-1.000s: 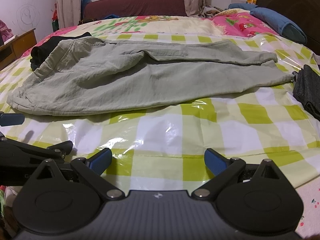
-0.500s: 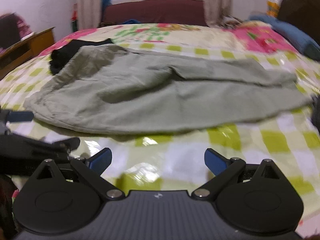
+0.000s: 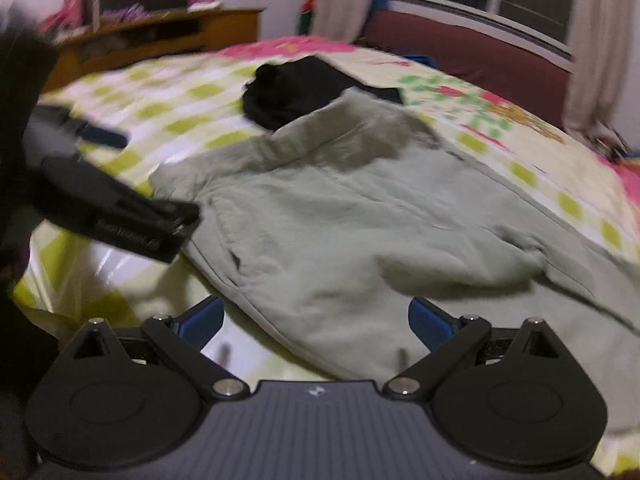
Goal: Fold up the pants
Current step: 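Grasp the trouser waistband with the left gripper while the right gripper grasps the waistband too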
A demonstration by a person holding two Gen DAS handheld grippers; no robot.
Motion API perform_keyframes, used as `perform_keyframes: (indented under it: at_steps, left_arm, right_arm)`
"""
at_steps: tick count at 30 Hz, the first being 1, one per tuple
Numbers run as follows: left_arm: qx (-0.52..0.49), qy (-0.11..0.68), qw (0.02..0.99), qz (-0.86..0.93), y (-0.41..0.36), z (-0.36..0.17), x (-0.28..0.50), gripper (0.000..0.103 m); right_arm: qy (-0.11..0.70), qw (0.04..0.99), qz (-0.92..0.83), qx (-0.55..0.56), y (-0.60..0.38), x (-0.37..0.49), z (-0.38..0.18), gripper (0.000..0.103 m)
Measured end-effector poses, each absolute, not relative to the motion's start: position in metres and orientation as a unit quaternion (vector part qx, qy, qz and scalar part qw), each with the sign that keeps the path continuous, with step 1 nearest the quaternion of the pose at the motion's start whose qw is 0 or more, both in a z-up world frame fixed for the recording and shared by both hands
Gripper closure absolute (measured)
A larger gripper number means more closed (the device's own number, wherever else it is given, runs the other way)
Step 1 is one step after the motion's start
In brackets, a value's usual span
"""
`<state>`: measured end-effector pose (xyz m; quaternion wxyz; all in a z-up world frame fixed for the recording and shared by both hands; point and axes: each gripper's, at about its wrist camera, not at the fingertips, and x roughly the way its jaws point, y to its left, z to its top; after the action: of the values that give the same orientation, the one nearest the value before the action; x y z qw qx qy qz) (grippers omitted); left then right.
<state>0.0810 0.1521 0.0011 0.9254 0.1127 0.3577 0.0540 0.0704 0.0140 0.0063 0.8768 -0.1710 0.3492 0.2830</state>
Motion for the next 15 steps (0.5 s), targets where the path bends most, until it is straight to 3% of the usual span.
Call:
perform_keyframes:
  at_steps: [2,4,6,7,8,10,15]
  left_arm:
    - [0.114,0.358,0.926,0.034,0.153,-0.003,0.084,0.000]
    - [0.121,0.364,0.923,0.025,0.154,-0.009,0.086,0.003]
    - [0.116,0.376,0.919,0.013,0.159,-0.012,0.088,0.022]
    - [0.106,0.380,0.919,0.006,0.162,-0.012,0.087,0.026]
    - [0.101,0.382,0.918,0.004,0.165,-0.012,0.087,0.035]
    - [0.094,0.386,0.918,0.006,0.170,-0.010,0.086,0.041]
    - [0.081,0.399,0.913,0.011,0.184,-0.009,0.075,0.049]
  right_arm:
    - [0.365,0.865,0.297,-0.173,0.020,0.075,-0.002,0.010]
    - [0.377,0.857,0.311,-0.167,0.022,0.078,-0.008,0.021]
    - [0.379,0.857,0.310,-0.159,0.020,0.078,-0.008,0.030]
    - [0.384,0.856,0.311,-0.154,0.019,0.080,-0.008,0.041]
    - [0.388,0.855,0.312,-0.147,0.018,0.081,-0.008,0.047]
    - [0.396,0.854,0.308,-0.136,0.020,0.082,-0.007,0.061]
    - [0.401,0.846,0.323,-0.138,0.033,0.068,-0.002,0.071]
